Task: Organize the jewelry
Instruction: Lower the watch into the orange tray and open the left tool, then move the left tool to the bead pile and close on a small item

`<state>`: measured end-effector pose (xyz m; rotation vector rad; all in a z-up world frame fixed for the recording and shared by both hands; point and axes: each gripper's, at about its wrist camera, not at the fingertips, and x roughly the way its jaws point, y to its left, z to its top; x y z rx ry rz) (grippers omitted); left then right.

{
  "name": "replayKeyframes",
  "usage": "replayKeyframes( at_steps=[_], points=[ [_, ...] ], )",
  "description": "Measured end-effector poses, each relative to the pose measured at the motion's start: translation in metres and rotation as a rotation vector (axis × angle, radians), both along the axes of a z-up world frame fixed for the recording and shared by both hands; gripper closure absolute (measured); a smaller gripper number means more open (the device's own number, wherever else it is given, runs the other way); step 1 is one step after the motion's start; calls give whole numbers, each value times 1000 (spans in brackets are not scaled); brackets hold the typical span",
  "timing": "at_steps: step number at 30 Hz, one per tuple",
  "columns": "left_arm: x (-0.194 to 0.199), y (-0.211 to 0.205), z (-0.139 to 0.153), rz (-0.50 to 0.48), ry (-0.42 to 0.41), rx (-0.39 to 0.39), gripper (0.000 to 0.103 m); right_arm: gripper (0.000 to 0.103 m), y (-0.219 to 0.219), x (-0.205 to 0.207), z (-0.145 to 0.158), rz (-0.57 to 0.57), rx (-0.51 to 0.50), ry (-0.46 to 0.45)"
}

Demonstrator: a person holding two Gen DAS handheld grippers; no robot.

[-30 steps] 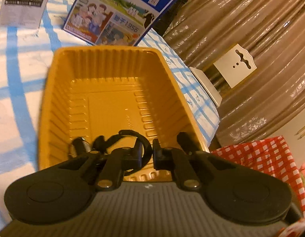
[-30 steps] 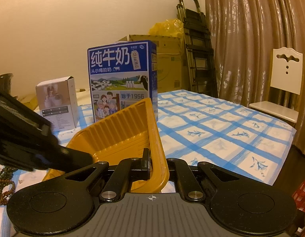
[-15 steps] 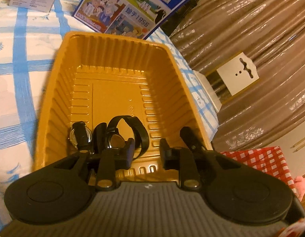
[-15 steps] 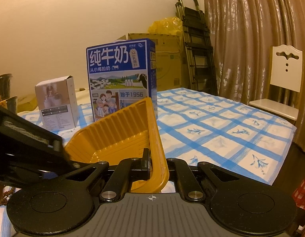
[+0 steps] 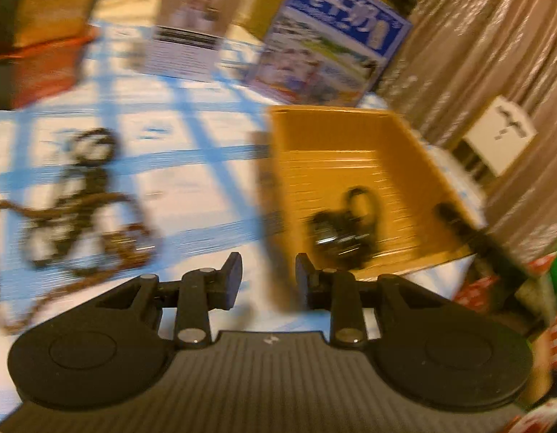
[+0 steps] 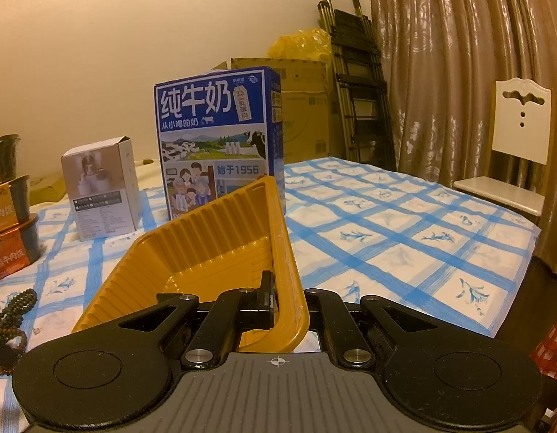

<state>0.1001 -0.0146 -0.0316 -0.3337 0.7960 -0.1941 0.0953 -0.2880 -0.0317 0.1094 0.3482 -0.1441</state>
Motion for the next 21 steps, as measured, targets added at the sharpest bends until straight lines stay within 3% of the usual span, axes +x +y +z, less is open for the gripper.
replayKeyframes(
  at_steps=[4, 10, 15, 21],
  points=[
    [-20, 24, -11, 58, 18, 128, 76, 98, 0, 0, 0, 0, 0, 1],
    [-29, 45, -16, 107, 19, 200, 76, 98, 0, 0, 0, -2, -1, 1],
    [-6, 40, -16, 57, -38, 285, 76, 98, 0, 0, 0, -1, 0, 3],
    [24, 34, -20, -4, -64, 311, 76, 98, -1, -1, 1, -2, 0, 2]
  ],
)
